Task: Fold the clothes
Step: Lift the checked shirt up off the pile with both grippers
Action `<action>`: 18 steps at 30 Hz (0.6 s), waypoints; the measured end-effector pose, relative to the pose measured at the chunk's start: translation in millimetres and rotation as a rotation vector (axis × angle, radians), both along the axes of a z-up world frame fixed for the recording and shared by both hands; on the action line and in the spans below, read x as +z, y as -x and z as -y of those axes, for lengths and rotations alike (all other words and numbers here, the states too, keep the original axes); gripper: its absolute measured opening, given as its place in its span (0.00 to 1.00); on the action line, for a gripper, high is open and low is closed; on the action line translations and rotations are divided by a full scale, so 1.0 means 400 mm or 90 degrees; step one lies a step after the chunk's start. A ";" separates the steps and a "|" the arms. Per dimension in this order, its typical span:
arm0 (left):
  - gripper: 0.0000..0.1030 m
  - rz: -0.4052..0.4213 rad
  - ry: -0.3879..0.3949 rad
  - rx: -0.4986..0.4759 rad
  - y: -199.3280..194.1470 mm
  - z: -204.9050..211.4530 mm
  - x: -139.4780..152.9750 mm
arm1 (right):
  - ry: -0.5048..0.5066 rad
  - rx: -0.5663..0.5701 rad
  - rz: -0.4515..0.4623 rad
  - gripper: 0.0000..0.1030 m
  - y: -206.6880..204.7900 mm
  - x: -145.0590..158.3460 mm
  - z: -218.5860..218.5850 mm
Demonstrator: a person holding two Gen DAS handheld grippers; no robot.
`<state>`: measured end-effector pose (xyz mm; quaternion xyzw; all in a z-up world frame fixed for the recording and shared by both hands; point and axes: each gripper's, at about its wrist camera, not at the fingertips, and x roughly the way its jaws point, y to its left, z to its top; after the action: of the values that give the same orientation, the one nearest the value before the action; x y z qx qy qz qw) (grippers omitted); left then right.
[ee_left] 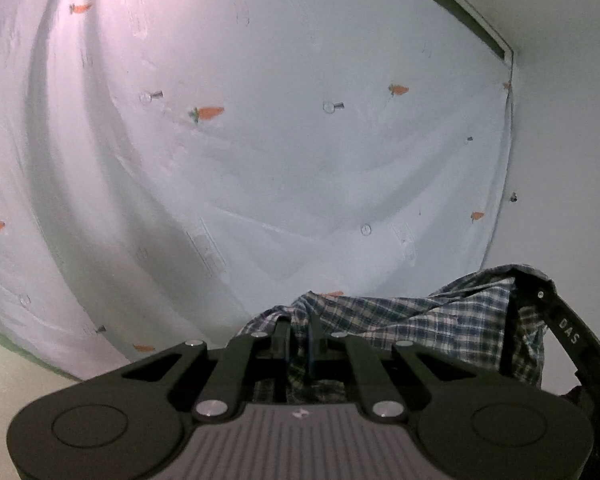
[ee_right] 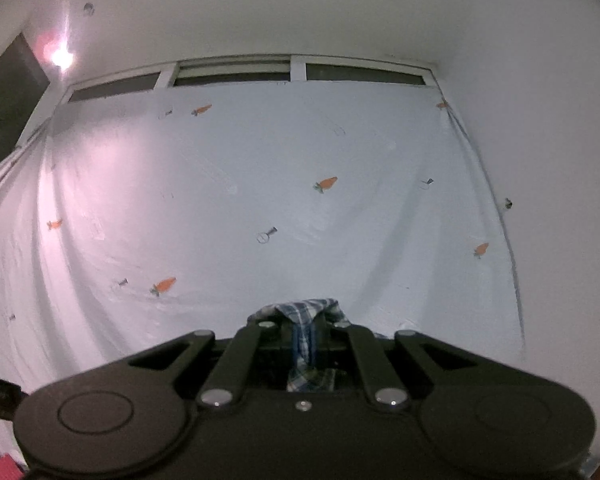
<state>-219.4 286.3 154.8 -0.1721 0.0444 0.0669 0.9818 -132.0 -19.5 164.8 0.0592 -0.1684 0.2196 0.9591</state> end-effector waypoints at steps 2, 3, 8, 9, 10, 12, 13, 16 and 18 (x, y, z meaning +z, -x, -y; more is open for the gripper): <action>0.09 0.005 -0.010 0.003 0.015 -0.008 0.008 | -0.007 0.001 0.006 0.06 0.019 0.003 -0.011; 0.09 0.006 -0.011 0.003 0.021 -0.012 0.010 | -0.009 0.003 0.009 0.06 0.028 0.006 -0.016; 0.09 -0.007 0.009 -0.006 0.029 -0.030 0.007 | -0.008 0.005 0.014 0.06 0.059 0.011 -0.031; 0.09 -0.013 0.012 -0.005 0.028 -0.035 0.007 | -0.006 0.005 0.014 0.06 0.063 0.011 -0.034; 0.09 -0.019 0.013 -0.004 0.027 -0.036 0.008 | -0.005 0.007 0.012 0.06 0.066 0.012 -0.037; 0.09 -0.029 0.013 0.001 0.028 -0.041 0.007 | -0.003 0.008 0.011 0.06 0.067 0.010 -0.045; 0.09 -0.033 0.012 0.004 0.030 -0.044 0.005 | -0.001 0.007 0.012 0.06 0.066 0.011 -0.052; 0.09 -0.054 0.017 0.019 0.014 -0.063 -0.008 | 0.010 0.012 0.003 0.06 0.057 0.005 -0.076; 0.09 -0.068 0.024 0.029 0.002 -0.079 -0.018 | 0.020 0.020 -0.009 0.06 0.045 -0.003 -0.094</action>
<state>-220.1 317.8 147.4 -0.1874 0.0944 0.0976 0.9729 -149.9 18.0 163.6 0.0486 -0.1573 0.2366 0.9576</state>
